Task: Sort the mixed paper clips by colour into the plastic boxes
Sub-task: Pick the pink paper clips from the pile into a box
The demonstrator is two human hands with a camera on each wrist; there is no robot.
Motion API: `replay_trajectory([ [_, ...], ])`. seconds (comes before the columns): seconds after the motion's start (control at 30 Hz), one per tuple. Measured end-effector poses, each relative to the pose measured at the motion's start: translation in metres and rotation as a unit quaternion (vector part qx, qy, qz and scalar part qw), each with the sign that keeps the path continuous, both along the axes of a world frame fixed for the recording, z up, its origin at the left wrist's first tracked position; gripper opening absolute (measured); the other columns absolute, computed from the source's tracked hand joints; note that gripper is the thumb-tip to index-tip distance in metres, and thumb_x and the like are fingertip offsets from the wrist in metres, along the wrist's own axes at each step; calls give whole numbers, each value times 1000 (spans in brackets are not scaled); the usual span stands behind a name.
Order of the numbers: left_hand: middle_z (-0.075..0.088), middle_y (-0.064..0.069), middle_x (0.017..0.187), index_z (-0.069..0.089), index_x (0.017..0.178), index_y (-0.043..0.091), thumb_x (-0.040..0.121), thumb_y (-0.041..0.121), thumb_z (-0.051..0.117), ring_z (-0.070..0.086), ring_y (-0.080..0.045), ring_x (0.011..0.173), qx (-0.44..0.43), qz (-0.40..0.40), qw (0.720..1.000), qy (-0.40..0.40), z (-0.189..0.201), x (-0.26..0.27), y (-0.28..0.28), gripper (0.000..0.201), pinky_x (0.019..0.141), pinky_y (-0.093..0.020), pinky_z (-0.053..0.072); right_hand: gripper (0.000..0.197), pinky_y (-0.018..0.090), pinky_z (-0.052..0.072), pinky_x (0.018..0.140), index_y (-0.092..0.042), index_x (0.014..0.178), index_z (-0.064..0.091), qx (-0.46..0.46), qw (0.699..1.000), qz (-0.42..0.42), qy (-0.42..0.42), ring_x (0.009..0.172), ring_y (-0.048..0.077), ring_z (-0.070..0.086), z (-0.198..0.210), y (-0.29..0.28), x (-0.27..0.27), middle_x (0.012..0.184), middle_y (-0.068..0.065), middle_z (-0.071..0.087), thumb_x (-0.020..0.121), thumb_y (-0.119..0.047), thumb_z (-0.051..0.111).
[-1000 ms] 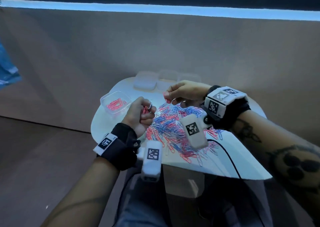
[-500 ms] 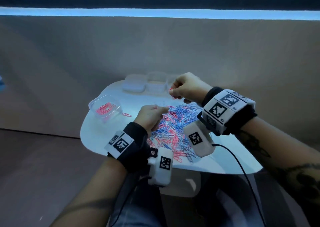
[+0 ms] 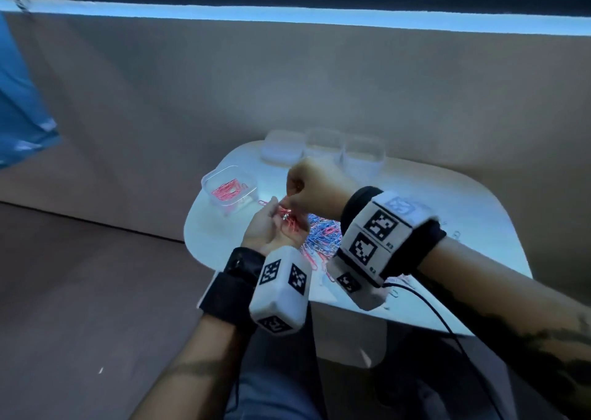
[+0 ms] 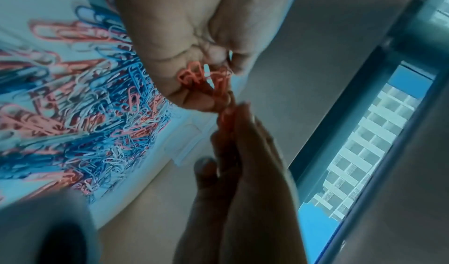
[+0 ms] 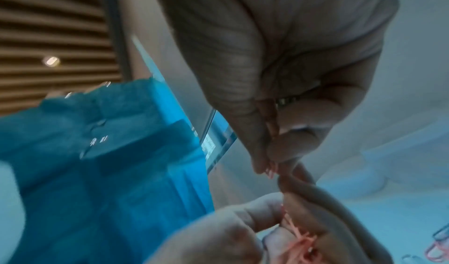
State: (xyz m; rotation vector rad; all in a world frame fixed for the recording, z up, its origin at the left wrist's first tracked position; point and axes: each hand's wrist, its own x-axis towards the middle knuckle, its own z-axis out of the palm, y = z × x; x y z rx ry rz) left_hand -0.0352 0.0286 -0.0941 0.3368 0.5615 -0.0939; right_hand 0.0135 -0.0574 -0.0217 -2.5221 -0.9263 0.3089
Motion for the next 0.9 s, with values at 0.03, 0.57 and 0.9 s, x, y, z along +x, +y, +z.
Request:
replay_trajectory([
  [0.03, 54, -5, 84, 53, 81, 7, 99, 30, 36, 55, -16, 69, 3, -6, 1000, 13, -2, -1, 1, 34, 65, -24, 49, 34, 26, 45, 61, -22, 53, 45, -14, 1000, 8, -21, 73, 17, 56, -3, 4, -3, 67, -1, 56, 78, -12, 65],
  [0.57, 64, -27, 100, 60, 101, -15, 81, 11, 56, 69, -35, 82, -58, 27, 993, -104, -1, -20, 5, 33, 78, -43, 53, 20, 9, 34, 48, -5, 96, 69, -26, 999, -5, 37, 55, 4, 45, -7, 9, 23, 59, -8, 48, 80, -1, 60],
  [0.9, 63, -6, 60, 66, 60, 0, 16, -21, 83, 62, -18, 47, -78, 40, 993, -82, -24, -60, 53, 52, 38, -22, 50, 22, 23, 42, 59, -2, 99, 65, -163, 986, 22, 3, 82, 25, 58, -40, 81, 40, 88, 10, 61, 80, -13, 65],
])
